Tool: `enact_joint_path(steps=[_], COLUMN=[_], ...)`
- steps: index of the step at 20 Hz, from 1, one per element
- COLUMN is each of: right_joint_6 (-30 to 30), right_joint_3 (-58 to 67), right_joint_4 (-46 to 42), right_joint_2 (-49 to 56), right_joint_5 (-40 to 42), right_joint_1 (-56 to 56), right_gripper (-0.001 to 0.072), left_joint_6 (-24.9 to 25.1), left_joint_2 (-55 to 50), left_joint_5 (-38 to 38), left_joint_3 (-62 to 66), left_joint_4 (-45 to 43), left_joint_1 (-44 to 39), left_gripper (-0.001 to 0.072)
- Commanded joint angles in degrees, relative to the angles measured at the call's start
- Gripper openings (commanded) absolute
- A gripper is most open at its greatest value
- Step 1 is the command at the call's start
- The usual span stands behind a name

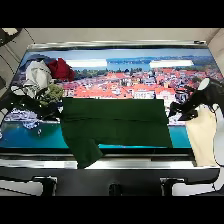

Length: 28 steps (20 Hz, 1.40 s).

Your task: Fold the shirts.

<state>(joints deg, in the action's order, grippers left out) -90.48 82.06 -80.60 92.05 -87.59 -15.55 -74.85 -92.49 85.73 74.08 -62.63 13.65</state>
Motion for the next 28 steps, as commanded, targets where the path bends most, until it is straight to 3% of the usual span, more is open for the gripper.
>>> enact_joint_path(steps=[1,6,14,16,18,19,20,28], right_joint_6=[-0.39,-0.37,1.14,1.16,1.62,1.86,3.02,4.26], right_joint_3=[-0.5,-8.72,-13.94,-19.69,-25.59,-28.35,-31.1,-37.27], right_joint_4=[0.11,0.76,0.44,0.9,1.31,2.14,3.63,7.3], right_joint_2=[-3.06,-9.35,-12.0,-14.67,-17.05,-17.7,-17.97,-17.88], right_joint_5=[-8.09,-4.87,-1.84,1.44,3.85,4.83,5.84,15.76], right_joint_1=[-4.74,-6.49,-6.4,-6.38,-6.38,-6.38,-6.38,-6.38], right_gripper=[0.0552,0.0542,0.0544,0.0559,0.0572,0.0572,0.0572,0.0551], left_joint_6=[1.84,8.9,10.38,10.32,9.68,8.83,8.85,8.87], left_joint_2=[5.46,18.23,19.3,19.3,19.3,19.3,19.3,19.32], left_joint_5=[3.19,-8.22,-14.82,-14.93,-16.61,-17.66,-17.94,-17.2], left_joint_3=[-8.17,-36.26,-46.29,-47.17,-48.13,-48.26,-48.26,-48.26], left_joint_4=[0.02,6.64,15.41,15.72,15.67,15.72,15.74,15.72], left_joint_1=[1.7,1.64,1.49,0.24,-1.27,-1.57,-1.6,-1.57], left_gripper=[0.0473,0.0472,0.0452,0.0418,0.0303,0.0144,0.0037,0.0036])
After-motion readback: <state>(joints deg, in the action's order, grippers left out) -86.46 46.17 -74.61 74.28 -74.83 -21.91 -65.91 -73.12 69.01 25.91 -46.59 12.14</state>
